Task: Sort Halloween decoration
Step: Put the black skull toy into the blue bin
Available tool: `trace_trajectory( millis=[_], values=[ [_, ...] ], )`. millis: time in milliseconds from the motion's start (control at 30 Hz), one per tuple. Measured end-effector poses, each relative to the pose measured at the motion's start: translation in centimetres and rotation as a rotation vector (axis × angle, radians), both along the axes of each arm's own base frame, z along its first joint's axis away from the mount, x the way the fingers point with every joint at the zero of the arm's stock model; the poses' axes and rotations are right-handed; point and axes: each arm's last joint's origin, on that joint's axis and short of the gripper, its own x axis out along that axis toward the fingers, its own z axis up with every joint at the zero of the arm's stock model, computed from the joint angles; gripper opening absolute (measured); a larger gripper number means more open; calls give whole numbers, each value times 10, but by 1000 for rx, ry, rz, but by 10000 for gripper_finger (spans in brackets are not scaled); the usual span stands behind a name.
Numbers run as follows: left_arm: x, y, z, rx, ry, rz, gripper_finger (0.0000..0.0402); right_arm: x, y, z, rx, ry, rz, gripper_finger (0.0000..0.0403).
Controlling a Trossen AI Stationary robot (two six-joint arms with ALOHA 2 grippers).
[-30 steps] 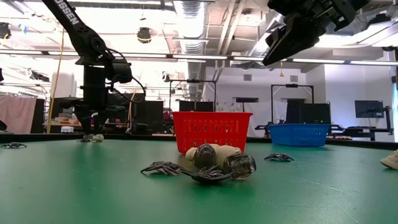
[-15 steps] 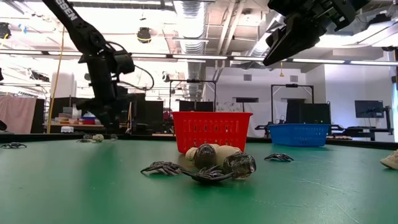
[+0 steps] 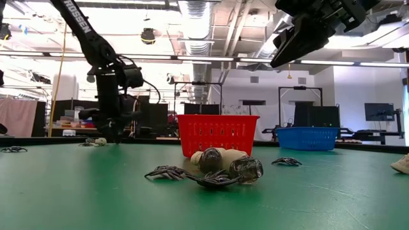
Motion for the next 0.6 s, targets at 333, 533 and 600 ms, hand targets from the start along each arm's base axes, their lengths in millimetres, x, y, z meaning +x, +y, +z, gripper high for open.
trace_trajectory(
  millis=[333,533,600],
  values=[
    [6,6,1,28,-92,-48,181,0,0,0,-2,0,1,111],
    [10,8,3,38,-151,-68,179,0,0,0,-2,0,1,111],
    [14,8,4,28,-220,-95,179,0,0,0,-2,0,1,111]
  ],
)
